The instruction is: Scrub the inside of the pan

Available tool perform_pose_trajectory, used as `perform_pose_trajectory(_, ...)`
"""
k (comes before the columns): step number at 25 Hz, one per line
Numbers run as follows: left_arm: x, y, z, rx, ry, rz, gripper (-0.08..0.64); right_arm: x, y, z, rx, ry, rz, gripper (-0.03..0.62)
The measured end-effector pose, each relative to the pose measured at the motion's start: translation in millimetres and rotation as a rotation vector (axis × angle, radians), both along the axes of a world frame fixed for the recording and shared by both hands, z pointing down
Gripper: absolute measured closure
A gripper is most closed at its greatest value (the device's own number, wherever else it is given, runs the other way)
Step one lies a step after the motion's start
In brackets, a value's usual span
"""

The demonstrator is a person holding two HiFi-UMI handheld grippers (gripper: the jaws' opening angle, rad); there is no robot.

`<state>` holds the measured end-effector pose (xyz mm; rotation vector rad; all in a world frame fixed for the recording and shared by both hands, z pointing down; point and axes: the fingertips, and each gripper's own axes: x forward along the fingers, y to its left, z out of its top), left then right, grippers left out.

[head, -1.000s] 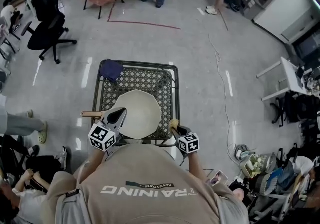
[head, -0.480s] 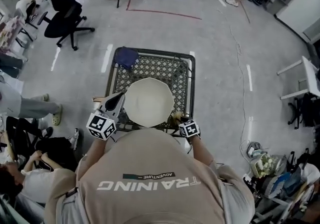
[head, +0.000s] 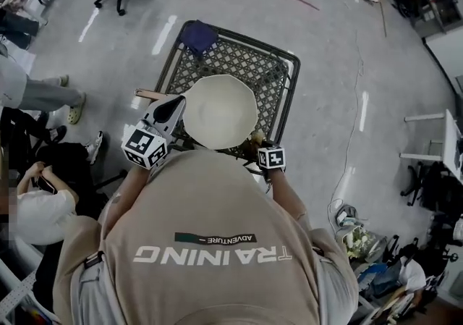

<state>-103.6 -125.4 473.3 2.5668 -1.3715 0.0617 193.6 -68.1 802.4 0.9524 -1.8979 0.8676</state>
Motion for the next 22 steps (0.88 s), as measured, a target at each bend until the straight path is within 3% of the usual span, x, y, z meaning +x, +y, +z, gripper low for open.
perform_pose_trajectory(6,-18.4,-4.6,3.3,0.012,0.022,0.004,0.543,-16.2,0.5,11.2,-0.024,0.025,0.054,0.405)
perform_pose_trajectory(9,-23.8,-1.7,5.6,0.006,0.028,0.008,0.541,-21.7,1.3,2.5,0.008,0.004,0.097,0.405)
perform_pose_trajectory(11,-24.4,-1.6,6.5,0.005,0.027,0.013,0.541,-25.7,1.6,-8.0,0.046,-0.033,0.109,0.405)
perform_pose_trajectory(16,-18.1,-4.7,8.5,0.021,0.037,0.04,0.541,-21.8,0.6,-35.7,0.154,-0.017,0.091,0.407)
perform_pose_trajectory(19,-12.5,-5.4,9.3,0.03,0.06,0.06,0.541,-22.6,-11.1,-79.0,0.255,-0.088,0.104,0.44)
perform_pose_trajectory(22,-5.1,-11.4,11.9,0.043,0.043,0.122,0.541,-47.2,-22.2,-138.7,0.384,-0.188,0.019,0.471)
